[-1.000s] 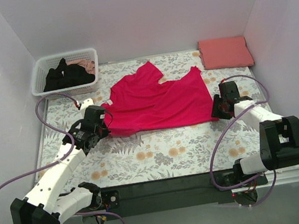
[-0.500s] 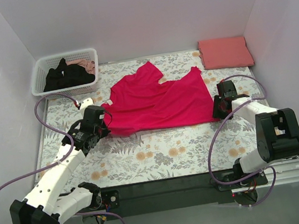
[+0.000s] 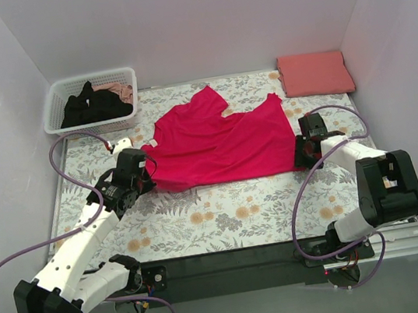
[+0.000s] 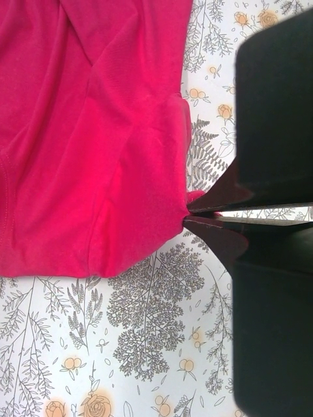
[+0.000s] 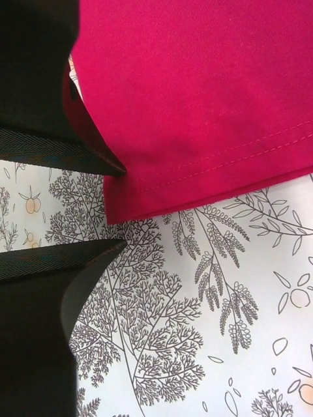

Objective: Fold and stack the t-shirts
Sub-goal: Flatten the tshirt out

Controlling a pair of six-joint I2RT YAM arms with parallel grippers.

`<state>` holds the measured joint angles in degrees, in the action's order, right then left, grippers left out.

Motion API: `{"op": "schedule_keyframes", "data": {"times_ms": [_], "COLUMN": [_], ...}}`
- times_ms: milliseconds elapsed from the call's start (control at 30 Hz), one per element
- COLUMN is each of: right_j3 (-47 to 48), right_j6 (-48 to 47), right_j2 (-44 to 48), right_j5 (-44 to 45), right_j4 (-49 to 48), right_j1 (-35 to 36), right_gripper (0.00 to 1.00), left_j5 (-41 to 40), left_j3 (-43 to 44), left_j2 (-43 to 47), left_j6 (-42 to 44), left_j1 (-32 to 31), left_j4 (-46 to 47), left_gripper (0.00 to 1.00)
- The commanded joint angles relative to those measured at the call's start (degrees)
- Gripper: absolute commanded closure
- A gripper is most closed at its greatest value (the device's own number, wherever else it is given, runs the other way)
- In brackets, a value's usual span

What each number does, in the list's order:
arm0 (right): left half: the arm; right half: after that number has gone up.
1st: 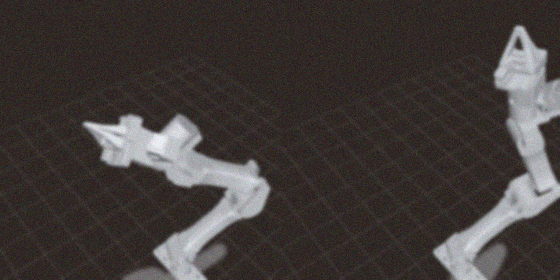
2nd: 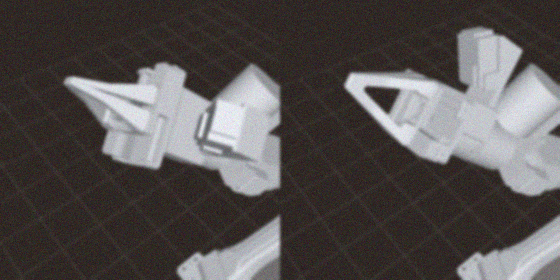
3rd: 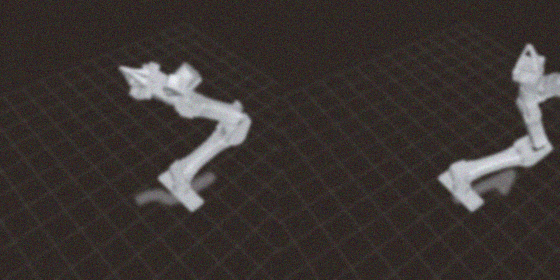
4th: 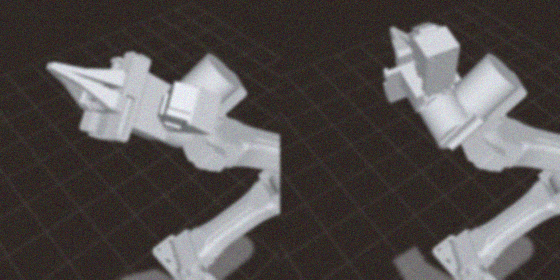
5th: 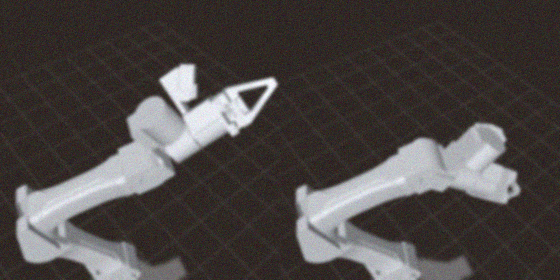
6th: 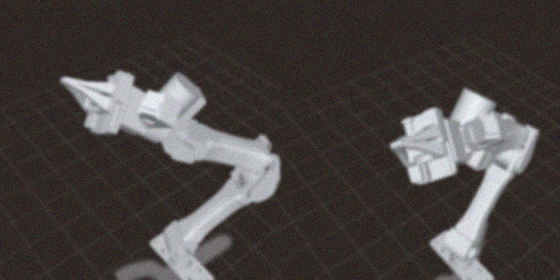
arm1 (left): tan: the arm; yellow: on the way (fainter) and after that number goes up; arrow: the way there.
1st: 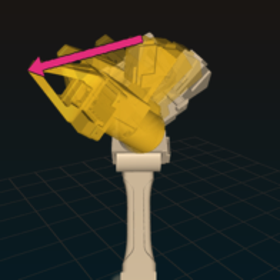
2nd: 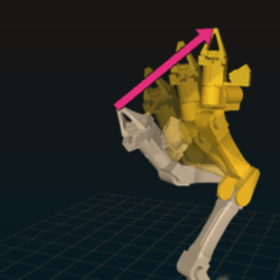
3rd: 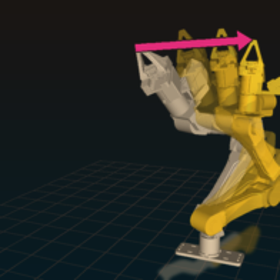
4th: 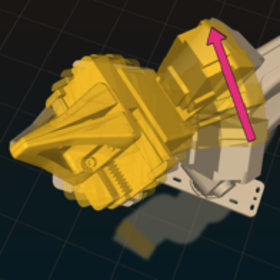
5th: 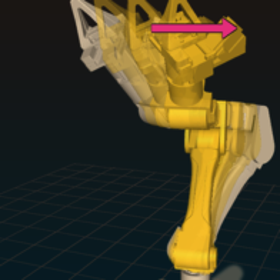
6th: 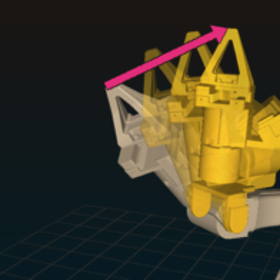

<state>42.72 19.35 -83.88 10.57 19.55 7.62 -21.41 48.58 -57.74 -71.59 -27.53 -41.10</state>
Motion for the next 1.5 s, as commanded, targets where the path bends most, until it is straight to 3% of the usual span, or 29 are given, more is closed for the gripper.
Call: {"op": "schedule_keyframes", "data": {"times_ms": [0,167,300,467,667,800,967,1233,1467], "right_j3": [-0.3,-2.2,-2.7,-3.1,2.1,10.2,20.9,34.0,37.3], "right_j6": [1.1,1.7,1.7,1.4,-0.4,-2.0,-3.8,-11.0,-18.4], "right_j2": [-2.8,-4.3,-4.6,-3.9,-0.8,0.5,1.6,14.6,31.7], "right_j5": [-0.5,-0.7,-0.6,0.1,2.1,3.4,5.7,5.9,3.9], "right_j4": [0.8,0.8,0.9,1.1,1.4,2.2,3.9,4.9,5.1], "right_j1": [0.8,0.8,0.8,0.7,0.7,0.6,0.6,0.6,0.6], "right_gripper": [0.50,0.57,0.79,0.99,0.99,0.99,0.99,0.99,0.99], "left_j5": [0.4,0.5,0.3,0.3,0.8,1.6,-0.8,-13.9,-15.5], "left_j3": [-0.7,-1.1,-0.9,-1.3,-2.3,-0.3,11.7,29.0,38.8], "left_j2": [1.4,1.7,1.7,1.1,-3.4,-9.7,-16.4,-5.2,8.2], "left_j6": [0.3,0.3,0.3,0.2,-0.1,2.3,6.0,14.8,25.2], "left_j1": [0.3,0.3,0.3,0.3,1.2,6.9,13.1,13.8,13.8], "left_j4": [1.2,1.5,1.2,1.5,4.4,9.6,9.0,7.3,9.4], "left_gripper": [1.00,1.00,1.00,1.00,1.00,1.00,1.00,1.00,1.00]}}
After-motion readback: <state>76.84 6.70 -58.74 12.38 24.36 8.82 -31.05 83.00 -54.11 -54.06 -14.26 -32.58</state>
